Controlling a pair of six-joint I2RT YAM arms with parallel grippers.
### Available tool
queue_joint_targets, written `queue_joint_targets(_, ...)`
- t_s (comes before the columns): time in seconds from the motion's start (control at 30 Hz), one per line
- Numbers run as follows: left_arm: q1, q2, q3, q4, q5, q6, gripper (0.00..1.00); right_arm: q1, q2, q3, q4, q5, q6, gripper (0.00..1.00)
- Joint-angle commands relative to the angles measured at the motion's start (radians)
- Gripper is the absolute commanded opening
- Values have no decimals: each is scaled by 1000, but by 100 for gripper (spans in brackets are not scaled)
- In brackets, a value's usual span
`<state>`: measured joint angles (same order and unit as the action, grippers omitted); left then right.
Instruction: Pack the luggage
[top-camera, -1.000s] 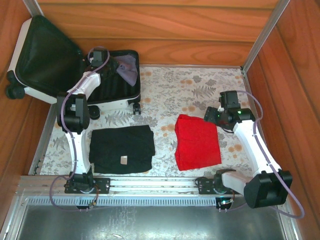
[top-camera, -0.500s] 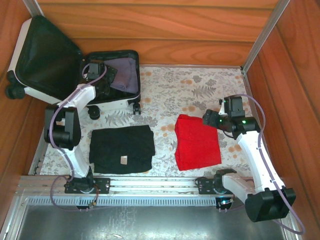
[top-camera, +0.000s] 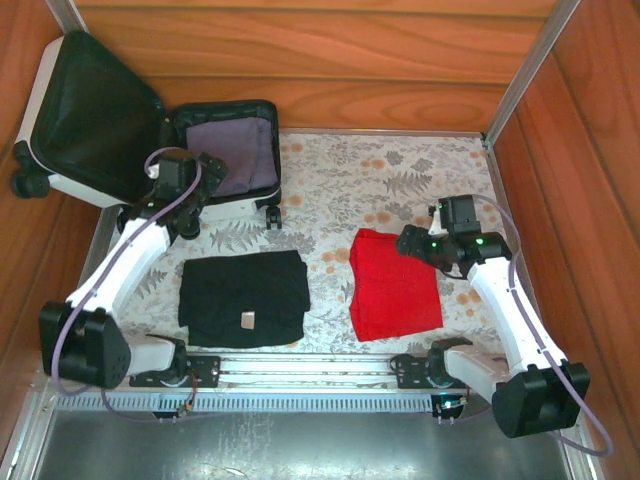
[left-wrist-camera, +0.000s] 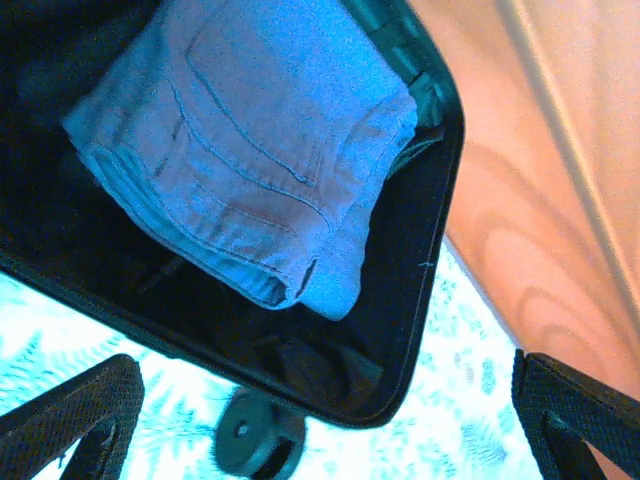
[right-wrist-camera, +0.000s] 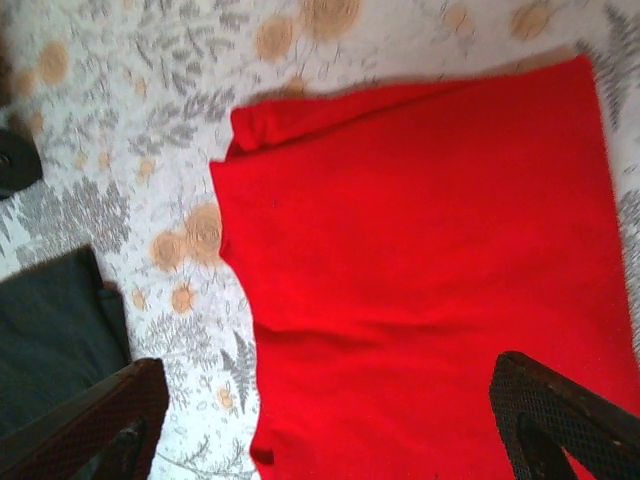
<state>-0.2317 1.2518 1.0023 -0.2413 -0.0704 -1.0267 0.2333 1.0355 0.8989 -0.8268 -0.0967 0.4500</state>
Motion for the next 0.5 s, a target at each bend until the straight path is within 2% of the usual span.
queue_joint_targets(0.0,-12,-87,-67,-25,-22,275,100,112,11,-23,-62,37,90,89)
queue_joint_targets(0.1,-21,-156,-138,-17,28,384,100,236,65,-43,-56,91,143,89)
queue_joint_targets(0.17,-35,-202,-187,-11,49,423,100,285,123,-58,-23,99,170,87)
queue_joint_targets(0.33,-99,-340,-323,22,86,484,100,353,310,-38,30,144,194,82)
queue_joint_targets(0.47,-132,-446,-403,34,86,443,100,381,405,-25,85,180,204,80)
